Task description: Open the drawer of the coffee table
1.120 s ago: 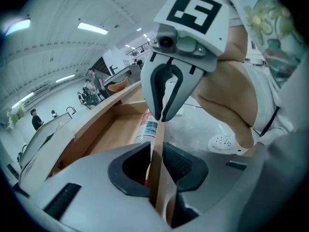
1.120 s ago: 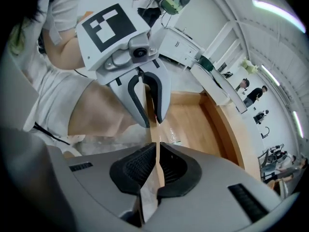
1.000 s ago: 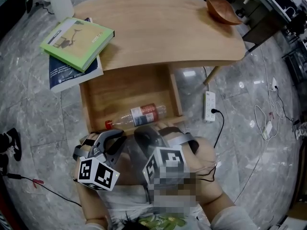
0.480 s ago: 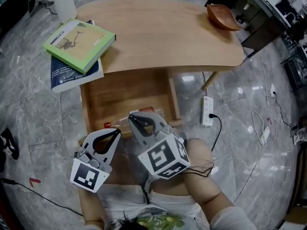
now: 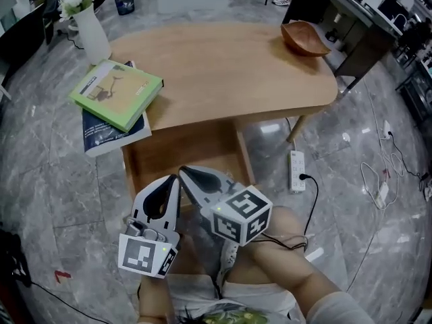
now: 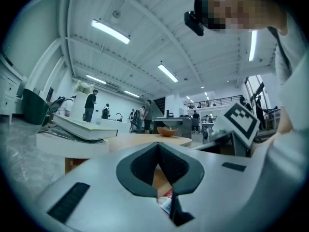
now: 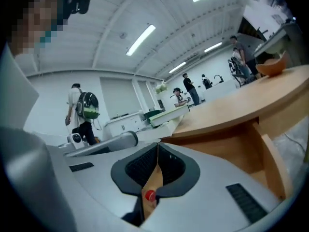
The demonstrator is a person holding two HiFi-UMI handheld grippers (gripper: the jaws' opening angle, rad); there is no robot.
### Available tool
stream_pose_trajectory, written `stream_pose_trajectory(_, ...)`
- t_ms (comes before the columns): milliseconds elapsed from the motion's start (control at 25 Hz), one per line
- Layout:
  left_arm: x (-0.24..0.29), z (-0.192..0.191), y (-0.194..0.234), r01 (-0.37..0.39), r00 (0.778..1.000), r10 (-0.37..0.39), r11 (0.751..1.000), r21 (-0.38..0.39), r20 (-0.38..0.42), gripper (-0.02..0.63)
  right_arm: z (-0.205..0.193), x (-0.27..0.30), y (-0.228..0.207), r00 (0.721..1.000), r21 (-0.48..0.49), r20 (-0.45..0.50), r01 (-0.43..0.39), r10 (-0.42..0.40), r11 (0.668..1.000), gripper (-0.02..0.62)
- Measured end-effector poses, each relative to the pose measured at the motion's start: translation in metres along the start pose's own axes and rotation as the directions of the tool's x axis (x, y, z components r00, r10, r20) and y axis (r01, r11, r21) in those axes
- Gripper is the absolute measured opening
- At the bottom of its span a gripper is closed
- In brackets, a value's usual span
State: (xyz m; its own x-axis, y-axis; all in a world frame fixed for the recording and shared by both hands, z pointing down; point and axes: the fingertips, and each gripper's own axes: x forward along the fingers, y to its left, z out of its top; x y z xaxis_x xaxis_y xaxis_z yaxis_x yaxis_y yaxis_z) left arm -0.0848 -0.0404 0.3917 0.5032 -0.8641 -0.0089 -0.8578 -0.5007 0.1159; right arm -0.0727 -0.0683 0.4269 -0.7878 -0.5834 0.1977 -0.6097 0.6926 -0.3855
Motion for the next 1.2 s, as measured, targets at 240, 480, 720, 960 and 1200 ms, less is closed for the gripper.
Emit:
stream_pose_trajectory(240, 0.012, -0.004, 0.005, -0.119, 0.991, 0.119, 0.993, 0.003, -0.068, 0.009, -0.007, 0.003, -0.002, 0.999, -0.064, -0.007, 0.035, -0.035, 0.997, 0.023)
stream_pose_trajectory(480, 0.013, 0.000, 0.007, -0.192, 0.976, 0.199, 0.978, 0.081, -0.084, 0.009, 0.027, -0.011, 0.008, 0.978, -0.337, 0.164, 0.176, -0.126, 0.925, 0.023)
stream_pose_trajectory(720, 0.009, 0.005, 0.009, -0.199, 0.976, 0.205, 0.976, 0.083, -0.071, 0.009, 0.035, -0.014, 0.019, 0.970, -0.433, 0.201, 0.213, -0.137, 0.876, 0.023)
stream_pose_trajectory(960, 0.008, 0.000, 0.003, -0.183, 0.978, 0.192, 0.977, 0.113, -0.079, 0.009, 0.024, -0.019, 0.015, 0.970, -0.383, 0.183, 0.221, -0.161, 0.897, 0.021)
stream_pose_trajectory(1200, 0.012, -0.004, -0.004, -0.182, 0.979, 0.189, 0.979, 0.097, -0.072, 0.008, 0.029, -0.024, 0.007, 0.961, -0.338, 0.190, 0.256, -0.200, 0.906, 0.021)
